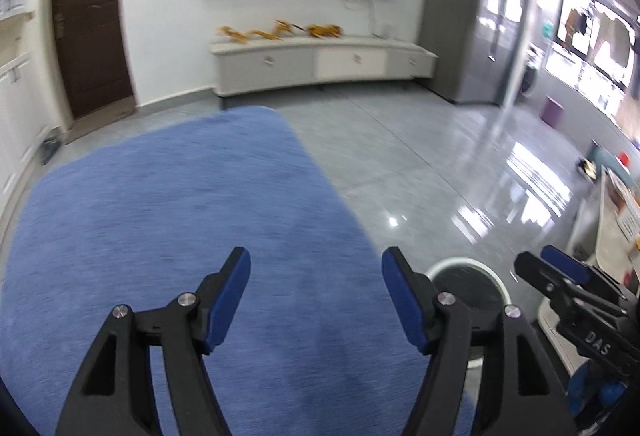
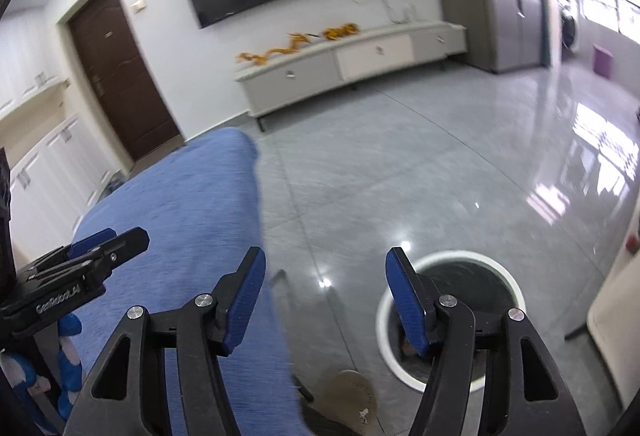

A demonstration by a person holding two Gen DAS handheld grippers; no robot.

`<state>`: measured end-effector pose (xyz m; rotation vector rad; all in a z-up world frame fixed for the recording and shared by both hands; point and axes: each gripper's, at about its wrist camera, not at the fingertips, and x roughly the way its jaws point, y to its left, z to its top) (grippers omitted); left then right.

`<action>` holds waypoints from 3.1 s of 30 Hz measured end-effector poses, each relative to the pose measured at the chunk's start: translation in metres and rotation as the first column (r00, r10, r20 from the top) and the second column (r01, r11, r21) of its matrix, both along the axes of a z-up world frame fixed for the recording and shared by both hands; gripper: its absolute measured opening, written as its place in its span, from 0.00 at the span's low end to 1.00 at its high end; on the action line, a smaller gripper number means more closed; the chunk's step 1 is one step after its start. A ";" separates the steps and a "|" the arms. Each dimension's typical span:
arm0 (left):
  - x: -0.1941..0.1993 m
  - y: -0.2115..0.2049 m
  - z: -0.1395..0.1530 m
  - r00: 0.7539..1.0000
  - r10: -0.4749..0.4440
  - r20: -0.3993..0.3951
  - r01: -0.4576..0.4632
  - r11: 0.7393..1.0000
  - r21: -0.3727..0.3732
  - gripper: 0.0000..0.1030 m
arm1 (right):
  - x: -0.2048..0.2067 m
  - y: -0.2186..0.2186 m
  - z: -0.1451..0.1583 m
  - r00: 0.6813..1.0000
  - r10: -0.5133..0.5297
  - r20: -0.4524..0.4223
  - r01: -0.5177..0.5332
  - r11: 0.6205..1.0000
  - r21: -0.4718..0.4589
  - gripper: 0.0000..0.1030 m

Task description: Collect trash

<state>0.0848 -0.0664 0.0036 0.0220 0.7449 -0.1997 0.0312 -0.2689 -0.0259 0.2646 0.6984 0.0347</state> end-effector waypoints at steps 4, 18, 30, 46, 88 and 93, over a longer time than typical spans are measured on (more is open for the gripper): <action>-0.010 0.038 0.014 0.994 0.093 0.063 -0.094 0.996 0.012 0.69 | 0.000 0.034 0.018 0.997 0.076 0.035 -0.075 0.997 -0.020 0.65; -0.028 0.110 0.024 0.935 0.305 0.181 -0.314 0.949 0.025 0.77 | -0.011 0.110 0.035 0.986 0.134 0.101 -0.116 0.978 -0.171 0.93; -0.040 0.100 0.018 0.932 0.295 0.211 -0.318 0.944 0.084 0.87 | -0.008 0.097 0.032 0.993 -0.014 0.118 0.040 0.973 -0.226 0.96; -0.038 0.079 0.010 0.937 0.284 0.205 -0.316 0.937 0.145 0.92 | -0.005 0.058 0.021 0.980 -0.164 0.110 0.184 0.960 -0.209 0.96; -0.044 0.035 -0.003 0.970 0.189 0.154 -0.218 0.956 0.195 0.93 | -0.014 0.023 0.005 0.953 -0.295 0.071 0.304 0.928 -0.214 0.96; -0.044 0.037 -0.003 0.969 0.189 0.157 -0.217 0.957 0.192 0.93 | -0.015 0.024 0.006 0.953 -0.296 0.071 0.304 0.926 -0.224 0.96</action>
